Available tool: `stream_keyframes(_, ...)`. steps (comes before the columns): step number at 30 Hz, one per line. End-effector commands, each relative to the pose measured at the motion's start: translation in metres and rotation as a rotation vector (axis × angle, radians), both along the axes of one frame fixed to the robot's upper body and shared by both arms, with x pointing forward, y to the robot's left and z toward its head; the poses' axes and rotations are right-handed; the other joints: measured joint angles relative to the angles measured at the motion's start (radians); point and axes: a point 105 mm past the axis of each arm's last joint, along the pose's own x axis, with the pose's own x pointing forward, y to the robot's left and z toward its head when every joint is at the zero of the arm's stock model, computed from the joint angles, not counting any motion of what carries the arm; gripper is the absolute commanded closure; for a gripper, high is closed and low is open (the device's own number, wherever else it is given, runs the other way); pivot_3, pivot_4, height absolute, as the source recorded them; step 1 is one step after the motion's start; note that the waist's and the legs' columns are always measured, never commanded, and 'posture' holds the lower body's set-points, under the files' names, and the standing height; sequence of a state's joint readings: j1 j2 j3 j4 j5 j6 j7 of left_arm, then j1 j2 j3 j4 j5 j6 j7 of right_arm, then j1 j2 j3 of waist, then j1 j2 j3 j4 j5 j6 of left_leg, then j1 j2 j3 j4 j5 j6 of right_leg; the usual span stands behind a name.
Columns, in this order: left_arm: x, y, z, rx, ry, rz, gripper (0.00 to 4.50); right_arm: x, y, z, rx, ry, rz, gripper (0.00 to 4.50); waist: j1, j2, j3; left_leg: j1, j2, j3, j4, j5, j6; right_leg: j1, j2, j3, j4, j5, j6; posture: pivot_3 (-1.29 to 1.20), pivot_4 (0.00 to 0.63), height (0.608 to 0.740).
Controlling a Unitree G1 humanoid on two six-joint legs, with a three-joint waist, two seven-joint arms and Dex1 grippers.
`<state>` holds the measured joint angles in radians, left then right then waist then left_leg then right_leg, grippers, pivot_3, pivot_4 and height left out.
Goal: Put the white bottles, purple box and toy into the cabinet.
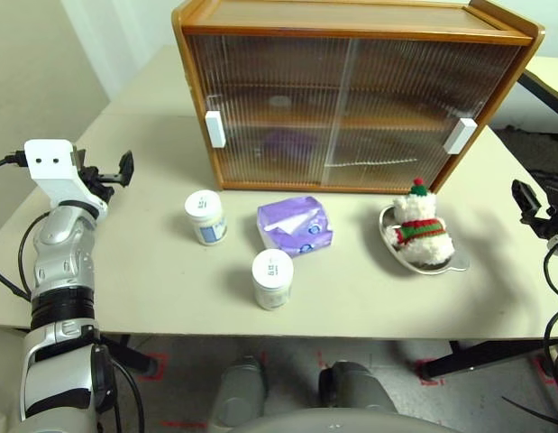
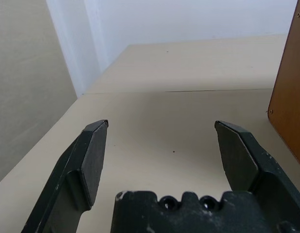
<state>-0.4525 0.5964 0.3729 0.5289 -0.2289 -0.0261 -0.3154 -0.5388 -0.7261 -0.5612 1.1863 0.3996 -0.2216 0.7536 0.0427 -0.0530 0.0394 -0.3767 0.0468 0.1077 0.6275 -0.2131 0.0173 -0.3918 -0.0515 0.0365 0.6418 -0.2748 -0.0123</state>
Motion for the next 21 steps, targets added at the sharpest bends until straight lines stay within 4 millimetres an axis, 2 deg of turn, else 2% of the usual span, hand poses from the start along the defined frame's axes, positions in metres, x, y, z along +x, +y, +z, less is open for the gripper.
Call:
stream_keyframes(1, -0.004, 0.006, 0.001, 0.017, 0.006, -0.011, 0.0, 0.003, 0.006, 0.012, 0.018, -0.062, 0.063, 0.05, 0.0, 0.0, 0.0, 0.0, 0.0, 0.0, 0.0, 0.0, 0.0, 0.0, 0.0, 0.0, 0.0, 0.0, 0.0, 0.15, 0.0, 0.74)
stream_keyframes(3, -0.008, 0.013, 0.01, 0.033, -0.006, -0.033, 0.0, -0.001, 0.019, 0.02, 0.022, -0.11, 0.19, 0.05, -0.006, 0.0, 0.0, 0.0, 0.0, 0.0, 0.0, 0.0, 0.0, 0.0, 0.0, 0.0, 0.0, 0.0, 0.0, 0.14, 0.0, 0.74)
stream_keyframes(6, -0.011, 0.018, 0.014, 0.036, -0.011, -0.042, 0.51, -0.009, 0.03, 0.019, 0.001, -0.109, 0.307, 0.0, -0.007, 0.0, 0.0, 0.0, 0.001, -0.001, 0.0, 0.0, 0.0, 0.0, 0.001, 0.0, 0.0, 0.0, 0.0, 0.13, 0.0, 0.74)
stream_keyframes(10, -0.01, 0.01, 0.019, 0.017, -0.029, -0.089, 1.89, -0.016, 0.038, 0.036, -0.01, -0.151, 0.394, 0.0, -0.004, 0.001, 0.0, 0.0, 0.0, 0.0, 0.0, 0.0, 0.0, 0.0, -0.001, -0.001, 0.0, -0.001, 0.0, 0.12, 0.0, 0.74)
stream_keyframes(12, -0.008, -0.003, 0.024, 0.009, -0.045, -0.161, 2.73, -0.02, 0.052, 0.043, 0.002, -0.16, 0.498, 0.0, -0.003, 0.001, 0.0, 0.0, 0.0, 0.0, 0.0, 0.0, 0.0, 0.0, -0.001, -0.001, 0.0, 0.0, 0.0, 0.11, 0.0, 0.74)
stream_keyframes(16, -0.006, -0.039, 0.038, 0.067, -0.057, -0.368, 4.26, -0.029, 0.089, 0.069, 0.054, -0.21, 0.707, 0.0, -0.002, 0.001, 0.0, 0.0, 0.001, -0.001, 0.001, 0.0, 0.0, 0.0, -0.001, -0.002, 0.001, 0.0, 0.0, 0.11, 0.0, 0.74)
stream_keyframes(17, -0.007, -0.047, 0.039, 0.106, -0.044, -0.417, 4.48, -0.031, 0.099, 0.073, 0.048, -0.218, 0.749, 0.0, -0.003, 0.001, 0.0, 0.0, 0.001, -0.001, 0.001, 0.0, 0.0, 0.0, -0.001, -0.002, 0.001, 0.0, 0.0, 0.11, 0.0, 0.74)
stream_keyframes(21, -0.009, -0.083, 0.029, 0.314, 0.058, -0.599, 4.48, -0.034, 0.155, 0.088, 0.043, -0.266, 0.916, 0.0, -0.012, 0.002, 0.0, 0.0, 0.002, -0.001, 0.0, 0.0, 0.0, 0.0, 0.001, -0.001, 0.001, -0.001, 0.002, 0.11, 0.0, 0.74)
